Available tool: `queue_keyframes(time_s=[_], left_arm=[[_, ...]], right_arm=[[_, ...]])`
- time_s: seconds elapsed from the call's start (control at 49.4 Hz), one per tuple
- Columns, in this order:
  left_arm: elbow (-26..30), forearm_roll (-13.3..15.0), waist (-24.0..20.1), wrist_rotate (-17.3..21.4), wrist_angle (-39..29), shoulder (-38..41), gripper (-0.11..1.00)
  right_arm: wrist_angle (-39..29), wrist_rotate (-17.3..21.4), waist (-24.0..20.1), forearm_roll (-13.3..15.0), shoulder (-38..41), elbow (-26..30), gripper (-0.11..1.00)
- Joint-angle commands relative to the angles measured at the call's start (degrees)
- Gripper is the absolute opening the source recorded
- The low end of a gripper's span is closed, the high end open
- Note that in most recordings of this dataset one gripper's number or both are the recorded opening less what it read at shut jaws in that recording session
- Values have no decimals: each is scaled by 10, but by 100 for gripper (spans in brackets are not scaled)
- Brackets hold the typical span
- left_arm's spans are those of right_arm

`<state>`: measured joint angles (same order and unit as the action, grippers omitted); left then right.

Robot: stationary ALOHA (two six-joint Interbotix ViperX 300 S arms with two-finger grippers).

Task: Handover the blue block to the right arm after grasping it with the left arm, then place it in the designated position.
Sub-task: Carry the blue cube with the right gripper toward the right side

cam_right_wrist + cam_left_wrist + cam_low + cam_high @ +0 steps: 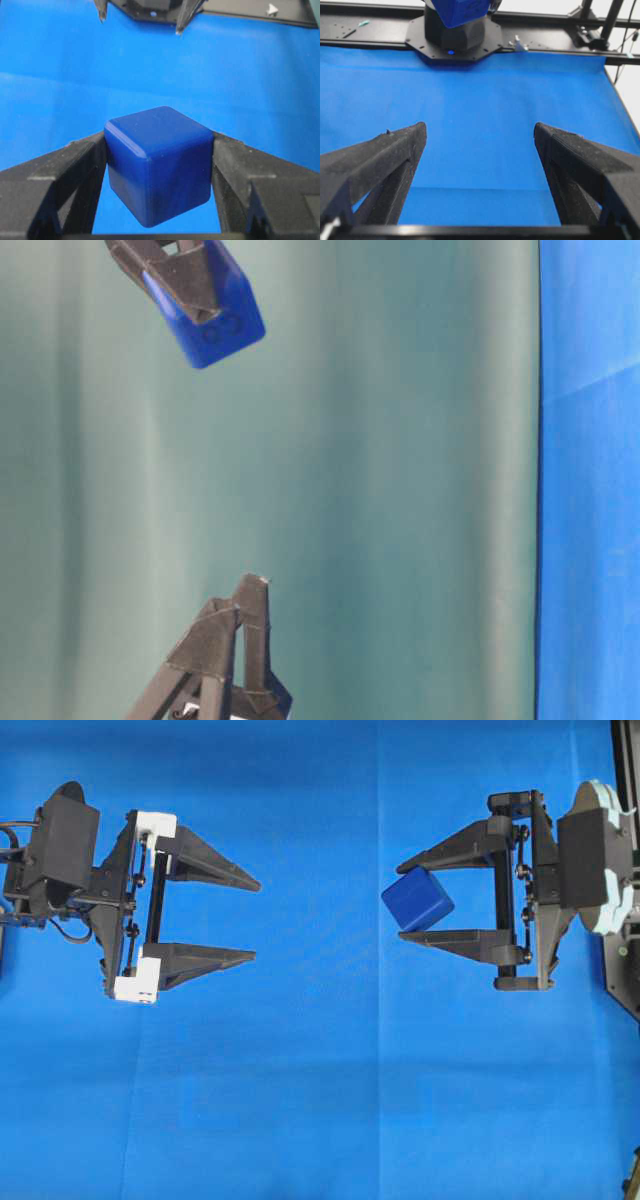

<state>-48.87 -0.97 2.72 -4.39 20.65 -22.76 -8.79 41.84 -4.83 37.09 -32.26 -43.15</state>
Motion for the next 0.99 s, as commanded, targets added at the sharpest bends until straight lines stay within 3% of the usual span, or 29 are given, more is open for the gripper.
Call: queue_keyframes(time_s=[0.0,0.446,0.973], left_arm=[[11,0,-1,-1,4,-9,93],[14,1,-2,0,4,-9,93],[15,1,-1,-1,4,-10,93]], right_arm=[[-11,1,-9,-1,-5,14,52],[-166,0,-64,-35,-5,12,52],[-182,-1,-68,-35,-4,13,52]])
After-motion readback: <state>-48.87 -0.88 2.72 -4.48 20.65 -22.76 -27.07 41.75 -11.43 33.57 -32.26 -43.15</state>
